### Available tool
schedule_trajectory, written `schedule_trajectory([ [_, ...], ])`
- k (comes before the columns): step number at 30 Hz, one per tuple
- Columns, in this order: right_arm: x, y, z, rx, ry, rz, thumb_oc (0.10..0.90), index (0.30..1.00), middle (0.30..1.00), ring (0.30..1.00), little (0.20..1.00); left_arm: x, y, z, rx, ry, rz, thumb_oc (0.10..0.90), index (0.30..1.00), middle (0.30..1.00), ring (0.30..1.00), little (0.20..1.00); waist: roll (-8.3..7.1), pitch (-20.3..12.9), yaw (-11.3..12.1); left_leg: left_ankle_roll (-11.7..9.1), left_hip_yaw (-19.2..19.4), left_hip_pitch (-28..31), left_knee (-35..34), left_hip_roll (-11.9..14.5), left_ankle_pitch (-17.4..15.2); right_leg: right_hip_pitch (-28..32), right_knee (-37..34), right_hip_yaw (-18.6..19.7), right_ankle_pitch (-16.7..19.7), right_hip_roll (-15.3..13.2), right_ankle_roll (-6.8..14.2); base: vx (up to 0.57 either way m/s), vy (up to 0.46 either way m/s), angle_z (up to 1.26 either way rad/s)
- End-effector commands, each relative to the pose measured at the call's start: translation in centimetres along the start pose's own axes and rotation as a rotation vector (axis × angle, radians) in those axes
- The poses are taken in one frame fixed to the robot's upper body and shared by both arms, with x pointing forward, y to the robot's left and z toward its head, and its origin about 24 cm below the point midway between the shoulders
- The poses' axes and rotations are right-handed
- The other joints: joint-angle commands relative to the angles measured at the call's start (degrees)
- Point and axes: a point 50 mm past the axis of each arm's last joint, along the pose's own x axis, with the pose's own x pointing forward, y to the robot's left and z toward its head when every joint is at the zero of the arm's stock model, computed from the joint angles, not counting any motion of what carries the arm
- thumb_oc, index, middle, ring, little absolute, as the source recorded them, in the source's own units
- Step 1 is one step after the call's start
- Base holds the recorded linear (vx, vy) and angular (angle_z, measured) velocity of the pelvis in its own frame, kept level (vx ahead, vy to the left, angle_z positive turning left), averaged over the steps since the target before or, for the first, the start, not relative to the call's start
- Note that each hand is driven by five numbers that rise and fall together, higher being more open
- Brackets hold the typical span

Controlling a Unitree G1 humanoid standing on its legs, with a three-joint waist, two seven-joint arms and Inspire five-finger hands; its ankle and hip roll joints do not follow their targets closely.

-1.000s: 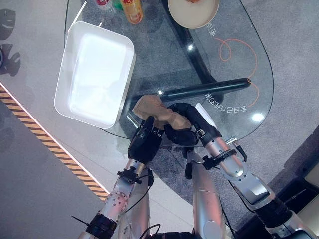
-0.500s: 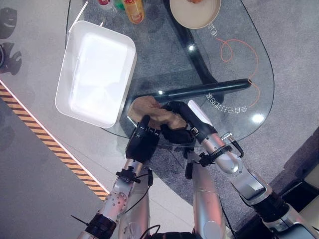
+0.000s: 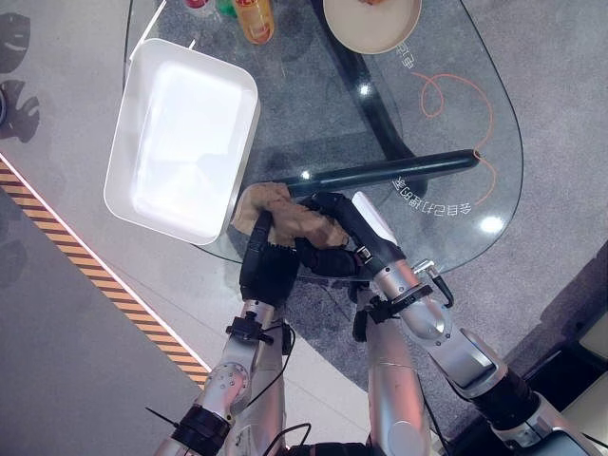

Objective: Wipe the table with a cloth and put it in the basket.

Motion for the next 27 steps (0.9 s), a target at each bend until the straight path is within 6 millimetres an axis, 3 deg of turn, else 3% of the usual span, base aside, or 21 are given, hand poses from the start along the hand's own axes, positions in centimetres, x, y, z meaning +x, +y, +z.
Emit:
schedule_trajectory([
  [1, 0.0, -2.6, 2.2, 0.025, -0.120, -0.205, 0.100, 0.300, 0.300, 0.300, 0.200, 0.7, -6.1, -1.4, -0.119, 0.020, -0.378, 0.100, 0.300, 0.300, 0.300, 0.200, 0.17, -1.31, 0.44, 4.25, 3.91, -1.62, 1.89, -4.75, -0.67, 3.22, -5.42, -0.75, 3.00, 4.68, -0.51, 0.00, 0.000, 0.00],
  [6, 0.0, -2.9, 2.2, 0.027, -0.112, -0.239, 0.100, 0.300, 0.300, 0.300, 0.200, 0.7, -6.1, -1.4, -0.118, 0.017, -0.374, 0.100, 0.300, 0.300, 0.300, 0.200, 0.15, -1.31, 0.39, 4.28, 4.05, -1.75, 2.03, -4.67, -0.82, 3.00, -5.29, -0.71, 3.01, 4.62, -0.44, 0.00, 0.000, 0.00],
  [8, -0.1, -3.1, 2.2, 0.021, -0.111, -0.254, 0.800, 0.900, 0.900, 0.900, 0.900, 0.6, -6.0, -1.4, -0.117, 0.015, -0.374, 0.100, 0.300, 0.300, 0.300, 0.200, 0.10, -1.31, 0.38, 4.32, 4.13, -1.68, 1.97, -4.63, -0.84, 3.09, -5.37, -0.66, 3.01, 4.64, -0.45, 0.00, 0.000, 0.00],
  [27, -1.5, -7.5, 4.0, 0.019, -0.239, -0.620, 0.800, 0.900, 0.900, 0.900, 0.900, 0.3, -5.9, -0.9, -0.073, -0.021, -0.350, 0.100, 0.300, 0.300, 0.300, 0.200, -0.87, -1.31, -0.53, 4.43, 4.83, -1.52, 2.31, -3.84, -1.55, 3.03, -4.85, 0.03, 2.71, 5.31, -0.29, 0.00, 0.000, 0.00],
])
